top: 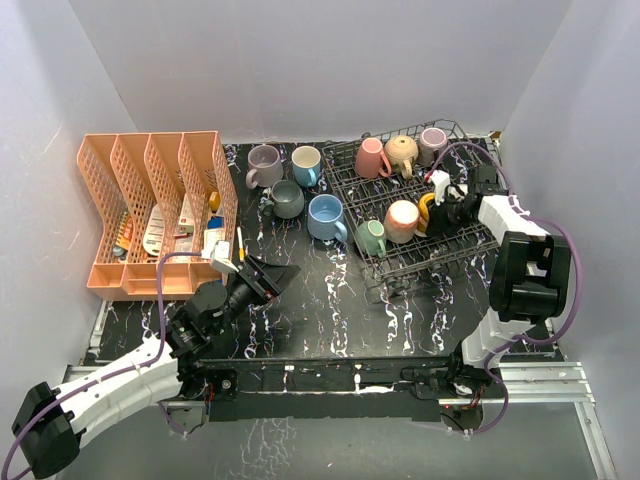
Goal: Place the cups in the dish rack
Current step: Adjust the cup in the dish rack.
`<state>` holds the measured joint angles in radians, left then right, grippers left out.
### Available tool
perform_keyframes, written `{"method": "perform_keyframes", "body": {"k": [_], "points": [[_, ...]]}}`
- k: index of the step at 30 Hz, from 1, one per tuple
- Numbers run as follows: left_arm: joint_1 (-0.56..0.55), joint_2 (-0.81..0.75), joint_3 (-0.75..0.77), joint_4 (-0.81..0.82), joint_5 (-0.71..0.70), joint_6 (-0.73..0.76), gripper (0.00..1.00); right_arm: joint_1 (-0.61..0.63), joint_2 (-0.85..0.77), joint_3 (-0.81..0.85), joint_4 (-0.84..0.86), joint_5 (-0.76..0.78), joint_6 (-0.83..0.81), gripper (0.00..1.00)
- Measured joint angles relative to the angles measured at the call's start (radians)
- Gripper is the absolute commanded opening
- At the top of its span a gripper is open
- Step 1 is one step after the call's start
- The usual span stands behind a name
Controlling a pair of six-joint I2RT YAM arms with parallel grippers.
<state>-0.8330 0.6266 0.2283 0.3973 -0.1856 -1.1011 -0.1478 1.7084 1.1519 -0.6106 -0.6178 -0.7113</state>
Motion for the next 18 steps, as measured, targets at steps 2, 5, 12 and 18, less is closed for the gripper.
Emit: {"method": "perform_keyframes", "body": {"k": [2, 5, 12, 18], "points": [[0.0, -0.001, 0.0, 0.0, 0.0, 0.0, 0.97, 0.0, 0.0, 0.023, -0.027, 0.0, -0.008, 0.08], [0.0, -0.003, 0.0, 0.0, 0.0, 0.001, 0.96, -0.002, 0.0, 0.077, -0.08, -0.002, -0.032, 0.08], [0.0, -0.004, 0.0, 0.0, 0.0, 0.009, 0.95, -0.018, 0.0, 0.138, -0.165, 0.001, -0.076, 0.09], [0.0, 0.002, 0.005, -0.023, 0.003, 0.052, 0.93, -0.019, -0.015, 0.153, -0.23, -0.051, -0.066, 0.1]]}}
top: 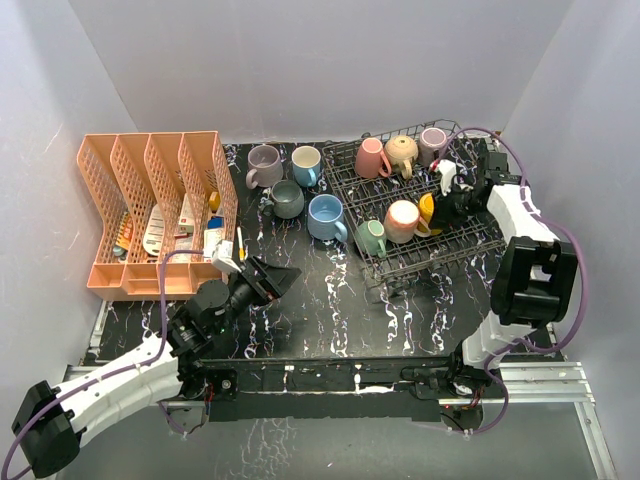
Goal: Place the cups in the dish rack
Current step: Adjust the cup in the dish rack.
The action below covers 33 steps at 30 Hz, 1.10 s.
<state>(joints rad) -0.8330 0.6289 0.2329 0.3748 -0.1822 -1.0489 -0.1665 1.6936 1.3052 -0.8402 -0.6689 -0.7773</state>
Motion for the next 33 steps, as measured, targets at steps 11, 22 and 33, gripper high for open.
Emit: {"method": "perform_keyframes", "body": {"k": [11, 22, 33], "points": [[0.0, 0.197, 0.217, -0.145, 0.026, 0.146, 0.92, 0.11, -0.172, -0.014, 0.024, -0.201, 0.127, 0.11], [0.0, 0.248, 0.229, -0.169, 0.063, 0.15, 0.91, 0.349, -0.133, -0.119, 0.17, -0.066, 0.234, 0.08], [0.0, 0.238, 0.224, -0.169, 0.063, 0.148, 0.91, 0.428, -0.05, -0.157, 0.197, 0.075, 0.267, 0.08]]}}
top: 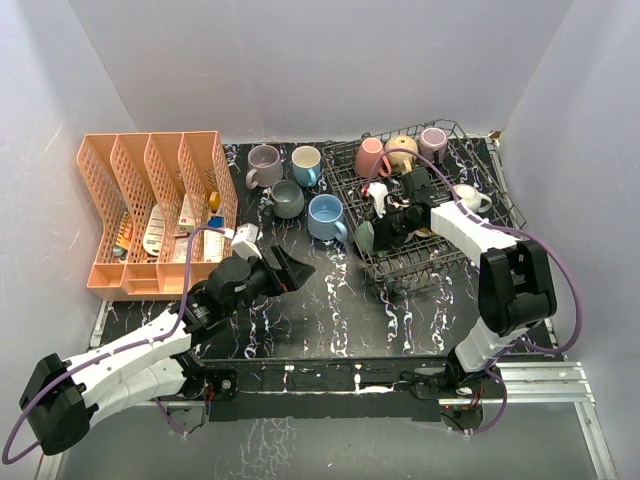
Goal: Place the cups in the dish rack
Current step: Adjust the cup in the dish rack.
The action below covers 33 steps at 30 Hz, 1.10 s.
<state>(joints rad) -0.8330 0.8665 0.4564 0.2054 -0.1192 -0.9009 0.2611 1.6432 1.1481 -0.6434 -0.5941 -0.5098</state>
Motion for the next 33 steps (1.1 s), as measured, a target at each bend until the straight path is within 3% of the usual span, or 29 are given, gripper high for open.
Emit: {"method": "perform_keyframes", "body": {"k": [13, 19, 26, 33], "points": [[0.0, -0.001, 0.0, 0.0, 0.0, 0.006, 0.91, 0.0, 0.061, 0.022, 0.005, 0.194, 0.007, 0.08], [0.0, 0.012, 0.0, 0.0, 0.002, 0.016, 0.91, -0.003, 0.061, 0.061, -0.011, 0.21, 0.003, 0.09], [0.0, 0.067, 0.05, -0.033, 0.004, 0.056, 0.91, -0.046, 0.023, 0.074, -0.082, 0.07, -0.051, 0.12], [0.0, 0.154, 0.18, -0.078, 0.002, 0.129, 0.88, -0.108, -0.116, 0.069, -0.119, -0.13, -0.096, 0.17]]}}
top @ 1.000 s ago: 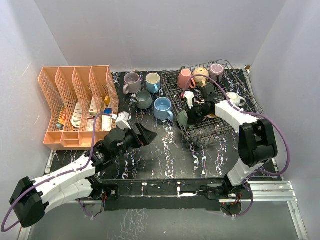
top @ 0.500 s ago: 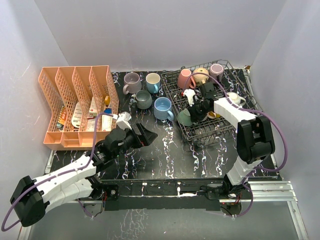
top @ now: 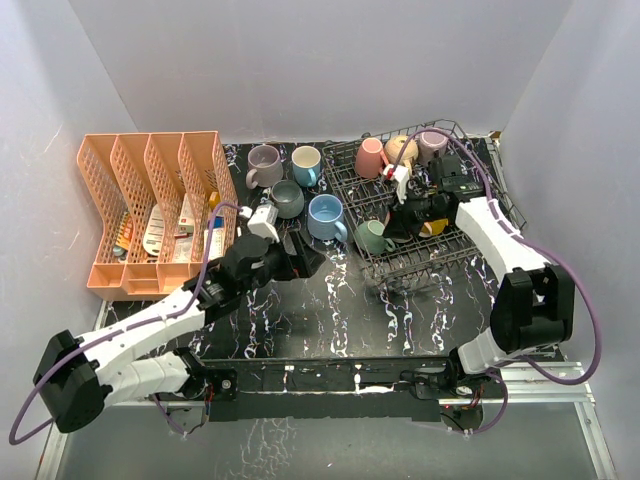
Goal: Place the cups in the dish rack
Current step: Adjust the cup in the dish rack, then move the cup to the center of the board.
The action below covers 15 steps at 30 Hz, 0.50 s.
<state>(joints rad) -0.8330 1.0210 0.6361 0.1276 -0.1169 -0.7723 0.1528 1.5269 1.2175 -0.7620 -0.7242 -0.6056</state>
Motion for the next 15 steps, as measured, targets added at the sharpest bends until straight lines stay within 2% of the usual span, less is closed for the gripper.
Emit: {"method": "perform_keyframes", "body": {"k": [6, 8, 12, 15], "points": [[0.0, 0.152, 0.242, -0.189, -0.045, 0.121, 0.84, -0.004, -0.015, 0.095, -0.099, -0.297, -0.019, 0.2], [0.0, 0.217, 0.336, -0.268, -0.077, 0.163, 0.78, -0.004, -0.026, 0.108, -0.092, -0.387, -0.018, 0.2], [0.001, 0.388, 0.547, -0.441, -0.142, 0.258, 0.64, -0.035, -0.077, 0.023, 0.0, -0.501, 0.026, 0.21], [0.008, 0.514, 0.686, -0.544, -0.161, 0.327, 0.59, -0.128, -0.096, -0.068, 0.039, -0.574, 0.061, 0.22]]}}
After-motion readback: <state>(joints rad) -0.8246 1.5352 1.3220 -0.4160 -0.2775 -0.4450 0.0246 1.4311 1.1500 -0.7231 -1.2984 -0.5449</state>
